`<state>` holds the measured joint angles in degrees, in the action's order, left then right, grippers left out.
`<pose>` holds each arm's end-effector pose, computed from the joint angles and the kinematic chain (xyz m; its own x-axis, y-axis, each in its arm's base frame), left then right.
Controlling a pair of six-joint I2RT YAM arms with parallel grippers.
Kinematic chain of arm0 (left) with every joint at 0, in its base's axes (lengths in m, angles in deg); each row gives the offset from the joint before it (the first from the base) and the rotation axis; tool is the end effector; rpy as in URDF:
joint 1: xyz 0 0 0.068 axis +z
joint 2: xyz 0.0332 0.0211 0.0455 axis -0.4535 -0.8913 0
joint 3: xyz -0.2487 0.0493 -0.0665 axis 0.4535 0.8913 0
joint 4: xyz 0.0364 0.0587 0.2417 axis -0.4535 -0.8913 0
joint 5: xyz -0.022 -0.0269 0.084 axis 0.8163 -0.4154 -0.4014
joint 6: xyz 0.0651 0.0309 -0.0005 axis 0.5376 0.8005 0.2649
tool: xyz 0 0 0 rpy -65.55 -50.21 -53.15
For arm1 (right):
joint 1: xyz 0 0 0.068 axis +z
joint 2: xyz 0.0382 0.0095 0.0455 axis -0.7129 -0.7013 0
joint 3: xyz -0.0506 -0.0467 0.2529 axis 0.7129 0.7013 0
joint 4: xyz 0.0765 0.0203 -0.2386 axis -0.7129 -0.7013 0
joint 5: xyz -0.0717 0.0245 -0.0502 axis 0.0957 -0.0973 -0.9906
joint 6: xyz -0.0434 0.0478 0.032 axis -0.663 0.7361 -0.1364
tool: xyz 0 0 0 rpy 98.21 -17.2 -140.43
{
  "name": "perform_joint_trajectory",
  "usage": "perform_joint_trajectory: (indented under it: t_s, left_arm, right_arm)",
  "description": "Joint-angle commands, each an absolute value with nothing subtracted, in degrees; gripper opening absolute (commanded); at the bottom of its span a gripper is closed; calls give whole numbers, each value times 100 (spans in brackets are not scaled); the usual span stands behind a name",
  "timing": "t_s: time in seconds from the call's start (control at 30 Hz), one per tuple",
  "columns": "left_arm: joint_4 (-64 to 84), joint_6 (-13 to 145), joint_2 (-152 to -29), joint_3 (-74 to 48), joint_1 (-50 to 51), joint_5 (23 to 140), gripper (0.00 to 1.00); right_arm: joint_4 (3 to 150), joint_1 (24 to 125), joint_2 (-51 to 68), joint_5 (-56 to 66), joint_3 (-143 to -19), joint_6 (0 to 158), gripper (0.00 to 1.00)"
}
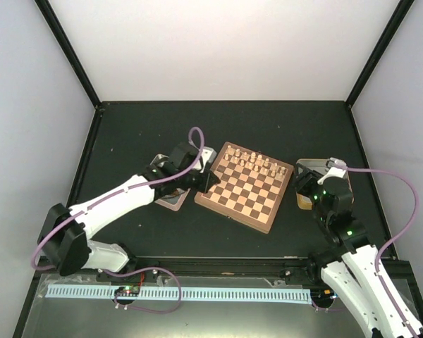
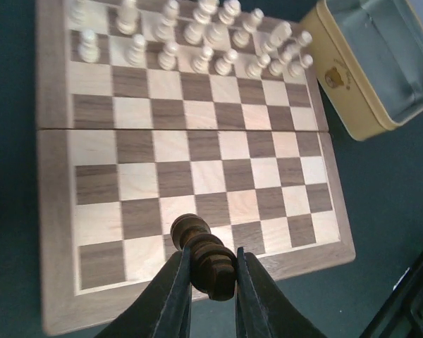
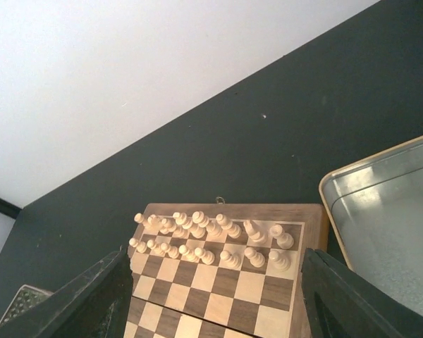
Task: Set up the chess pieces on the board
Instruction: Place the chess piece on the chessboard.
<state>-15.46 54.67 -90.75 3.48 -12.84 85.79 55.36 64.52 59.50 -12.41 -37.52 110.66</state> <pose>0.2170 -0.1979 0.2440 -0.7752 0.1545 -0.6125 0.4844 0.7678 -0.4194 0.1526 0.0417 0.2631 -0.3553 0.5242 -0.7739 0.0665 0.8400 0.5385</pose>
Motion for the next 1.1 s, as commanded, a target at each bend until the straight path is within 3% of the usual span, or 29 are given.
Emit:
perform_joint_trajectory:
  t_s: [0.0,0.5,1.07]
  left_arm:
    - [-1503,5320,-9497,8,-1757,7992,17]
    - [-2658,5144,-10837,-715,-2811,6958,15]
    - [-2116,5125,-11278,-744,-2884,7483,15]
  right_arm:
    - [5380,6480,6036,-1676,-3699,11253,67]
    - [5431,6480,5752,-1549,-3664,11360,67]
    - [5462,6481,5646,-1528,-3673,11342,67]
